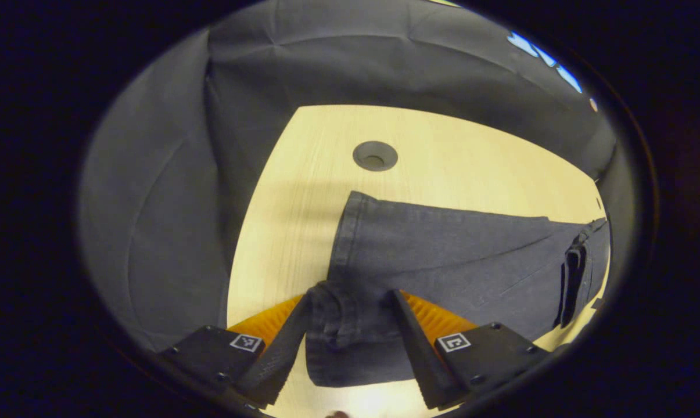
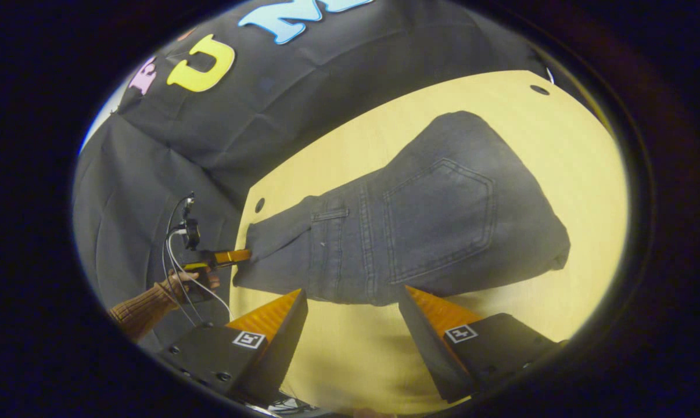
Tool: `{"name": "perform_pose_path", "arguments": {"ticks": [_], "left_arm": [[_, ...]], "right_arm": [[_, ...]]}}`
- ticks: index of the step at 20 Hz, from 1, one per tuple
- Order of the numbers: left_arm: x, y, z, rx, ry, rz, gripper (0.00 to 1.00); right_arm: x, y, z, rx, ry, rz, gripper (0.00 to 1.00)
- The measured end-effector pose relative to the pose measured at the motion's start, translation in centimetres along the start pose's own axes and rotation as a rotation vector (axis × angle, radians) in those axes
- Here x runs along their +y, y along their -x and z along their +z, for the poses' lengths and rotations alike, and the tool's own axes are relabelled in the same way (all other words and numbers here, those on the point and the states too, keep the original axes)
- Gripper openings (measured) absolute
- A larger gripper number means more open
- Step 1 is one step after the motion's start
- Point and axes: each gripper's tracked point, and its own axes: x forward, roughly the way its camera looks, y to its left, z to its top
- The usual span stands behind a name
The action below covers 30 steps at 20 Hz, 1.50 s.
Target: Grasp the waist and the cuffs of the jeans and fold them to make the two legs overlap; first hold the waist and fold one-third of the jeans toward the cuffs, then hold the cuffs and fold the remaining one-third in the same direction to finish folding.
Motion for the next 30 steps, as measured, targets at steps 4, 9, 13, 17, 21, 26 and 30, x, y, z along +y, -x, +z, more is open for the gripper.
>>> {"name": "perform_pose_path", "arguments": {"ticks": [4, 9, 13, 17, 21, 26, 30], "left_arm": [[-0.4, 0.4, -0.4, 0.018, 0.058, -0.015, 0.91], [-2.3, 0.9, 0.5, -0.022, 0.373, -0.067, 0.22], [-5.7, 5.3, -1.8, -0.016, 0.439, -0.09, 0.18], [-16.5, 13.4, 1.2, -0.17, 0.169, -0.318, 0.17], [-23.1, 17.1, 2.5, -0.206, 0.048, -0.423, 0.17], [-34.5, 21.3, 4.1, -0.232, 0.078, -0.627, 0.17], [-46.3, 24.1, 4.1, -0.247, 0.012, -0.763, 0.17]], "right_arm": [[-1.5, 0.7, 0.6, -0.018, -0.032, -0.038, 0.96], [-2.1, 1.7, 0.6, -0.017, -0.05, -0.048, 0.95], [-3.1, 2.9, 1.2, -0.038, -0.058, -0.055, 0.96], [-4.8, 4.1, 1.8, -0.059, -0.107, -0.065, 0.95], [-5.9, 6.0, 2.3, -0.097, -0.135, -0.057, 0.96], [-8.3, 8.9, 1.6, -0.13, -0.175, -0.052, 0.96], [-11.4, 11.7, 1.3, -0.162, -0.243, -0.06, 0.95]]}}
